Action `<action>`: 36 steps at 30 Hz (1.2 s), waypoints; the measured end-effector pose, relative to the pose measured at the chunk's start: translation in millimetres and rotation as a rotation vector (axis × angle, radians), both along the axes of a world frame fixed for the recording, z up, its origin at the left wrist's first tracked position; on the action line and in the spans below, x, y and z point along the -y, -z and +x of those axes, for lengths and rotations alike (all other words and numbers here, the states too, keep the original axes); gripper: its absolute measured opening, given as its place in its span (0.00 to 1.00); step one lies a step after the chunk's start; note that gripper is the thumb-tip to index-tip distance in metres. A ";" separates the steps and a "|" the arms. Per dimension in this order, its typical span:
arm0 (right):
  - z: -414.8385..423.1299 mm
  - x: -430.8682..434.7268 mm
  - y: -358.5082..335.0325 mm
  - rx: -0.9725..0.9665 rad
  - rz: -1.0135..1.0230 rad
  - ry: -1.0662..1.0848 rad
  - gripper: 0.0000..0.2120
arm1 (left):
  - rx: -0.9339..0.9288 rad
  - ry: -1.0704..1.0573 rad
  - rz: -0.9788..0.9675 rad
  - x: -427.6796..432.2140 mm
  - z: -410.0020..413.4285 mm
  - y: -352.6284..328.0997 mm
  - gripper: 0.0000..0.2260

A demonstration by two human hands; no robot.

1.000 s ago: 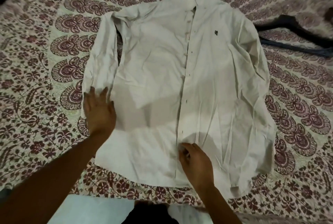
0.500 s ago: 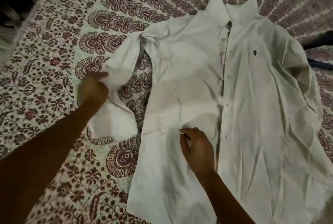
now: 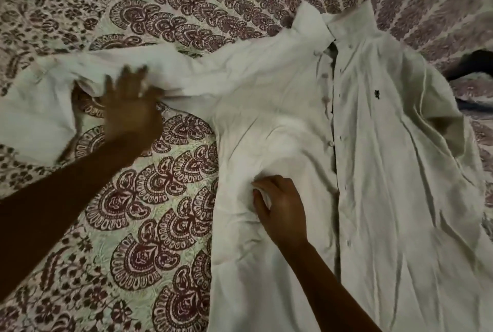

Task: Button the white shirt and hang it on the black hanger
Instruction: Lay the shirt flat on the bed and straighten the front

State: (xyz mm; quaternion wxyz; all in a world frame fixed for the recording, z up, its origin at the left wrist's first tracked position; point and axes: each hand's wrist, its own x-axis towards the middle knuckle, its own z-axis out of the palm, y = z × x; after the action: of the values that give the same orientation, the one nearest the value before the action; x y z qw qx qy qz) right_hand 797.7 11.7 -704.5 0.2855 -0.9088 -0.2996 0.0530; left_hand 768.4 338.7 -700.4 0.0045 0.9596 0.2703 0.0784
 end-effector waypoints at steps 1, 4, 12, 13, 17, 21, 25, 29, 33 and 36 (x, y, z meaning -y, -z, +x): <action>5.7 -1.0 -0.9 0.011 0.007 0.009 0.12 | 0.056 0.165 -0.066 33.7 10.0 -9.5 0.18; 31.1 4.5 -6.3 0.027 0.016 0.092 0.13 | -0.030 0.518 -0.199 100.7 41.0 -3.0 0.23; 91.4 75.7 4.7 0.026 -0.527 0.093 0.35 | -0.245 0.455 -0.069 128.8 60.4 33.5 0.34; 94.2 84.2 9.5 -0.051 -0.575 0.072 0.40 | -0.249 0.366 -0.071 125.9 60.6 32.6 0.34; 98.3 96.6 12.2 -0.189 -0.496 0.010 0.43 | -0.226 0.216 -0.055 142.2 64.2 25.9 0.35; 112.8 115.6 -2.9 -0.047 -0.150 0.157 0.28 | -0.119 0.416 -0.066 214.2 83.9 1.9 0.30; 160.3 180.0 -11.8 0.318 -0.068 0.549 0.16 | -0.109 0.543 -0.216 315.8 117.8 -1.8 0.30; 211.9 255.5 -23.0 -0.018 -0.169 0.950 0.24 | -0.154 0.566 -0.279 396.6 154.8 8.0 0.30; 261.2 313.6 -32.5 -0.497 -0.233 0.712 0.17 | -0.300 0.486 -0.246 431.0 173.1 19.0 0.37; 304.2 344.9 -54.3 -0.320 -0.234 0.764 0.13 | -0.367 0.458 -0.222 435.2 177.5 26.4 0.39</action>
State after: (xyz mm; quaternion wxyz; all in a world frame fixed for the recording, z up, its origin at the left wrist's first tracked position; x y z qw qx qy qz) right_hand 1101.8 -333.2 -650.2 0.2224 -0.9611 0.1144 0.1175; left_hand 945.8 -96.5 -726.8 0.0781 0.9872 0.0504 -0.1292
